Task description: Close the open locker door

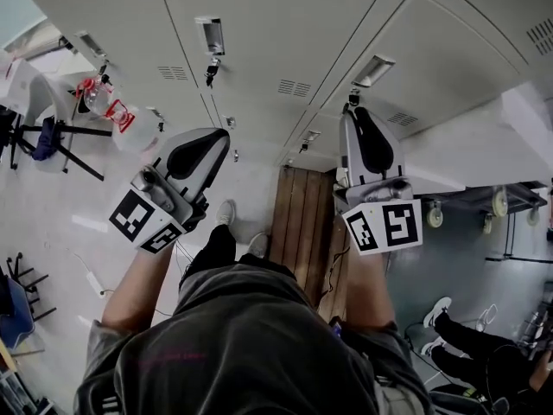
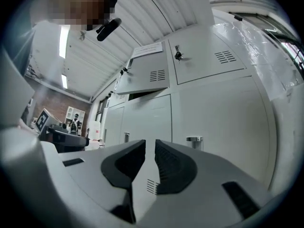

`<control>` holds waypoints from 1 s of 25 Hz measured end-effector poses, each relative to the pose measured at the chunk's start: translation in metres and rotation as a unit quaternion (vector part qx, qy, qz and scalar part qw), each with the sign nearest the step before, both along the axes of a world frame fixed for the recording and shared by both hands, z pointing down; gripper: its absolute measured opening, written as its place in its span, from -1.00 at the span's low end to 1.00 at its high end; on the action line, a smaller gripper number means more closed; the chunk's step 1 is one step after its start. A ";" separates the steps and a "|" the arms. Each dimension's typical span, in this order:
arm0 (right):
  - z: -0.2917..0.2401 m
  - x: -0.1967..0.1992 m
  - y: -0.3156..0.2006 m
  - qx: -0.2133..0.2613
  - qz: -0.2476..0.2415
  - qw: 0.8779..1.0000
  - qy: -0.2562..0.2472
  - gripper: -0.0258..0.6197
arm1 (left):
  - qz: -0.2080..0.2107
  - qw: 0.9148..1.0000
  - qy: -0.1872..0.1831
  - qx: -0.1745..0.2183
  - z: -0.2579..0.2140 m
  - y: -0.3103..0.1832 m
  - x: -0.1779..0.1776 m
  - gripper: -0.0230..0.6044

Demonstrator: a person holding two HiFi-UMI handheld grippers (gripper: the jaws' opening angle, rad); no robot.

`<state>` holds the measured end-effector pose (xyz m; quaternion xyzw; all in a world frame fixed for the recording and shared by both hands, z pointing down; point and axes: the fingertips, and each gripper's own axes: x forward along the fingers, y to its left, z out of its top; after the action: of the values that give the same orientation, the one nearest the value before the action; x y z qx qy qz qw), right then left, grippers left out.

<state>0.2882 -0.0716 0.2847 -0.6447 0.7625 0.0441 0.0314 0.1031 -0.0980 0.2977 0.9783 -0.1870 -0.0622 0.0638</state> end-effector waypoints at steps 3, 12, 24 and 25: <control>0.000 -0.018 0.014 -0.004 -0.027 1.000 0.004 -0.70 | -0.013 1.000 0.000 0.008 -0.007 0.014 -0.014 -0.88; -0.001 -0.072 0.033 -0.020 -0.078 0.997 0.002 -0.78 | -0.032 0.999 0.007 0.025 -0.025 0.028 -0.057 -0.88; 0.018 -0.137 0.019 -0.059 -0.060 0.996 -0.007 -0.83 | -0.009 1.000 0.015 0.017 -0.022 -0.002 -0.118 -0.88; 0.020 -0.141 0.017 -0.062 -0.058 0.996 -0.008 -0.83 | -0.007 1.000 0.016 0.016 -0.022 -0.006 -0.122 -0.88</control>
<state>0.1467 -0.0548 0.3045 -0.6007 0.7994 -0.0103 0.0001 -0.0186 -0.1038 0.2761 0.9768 -0.1916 -0.0809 0.0503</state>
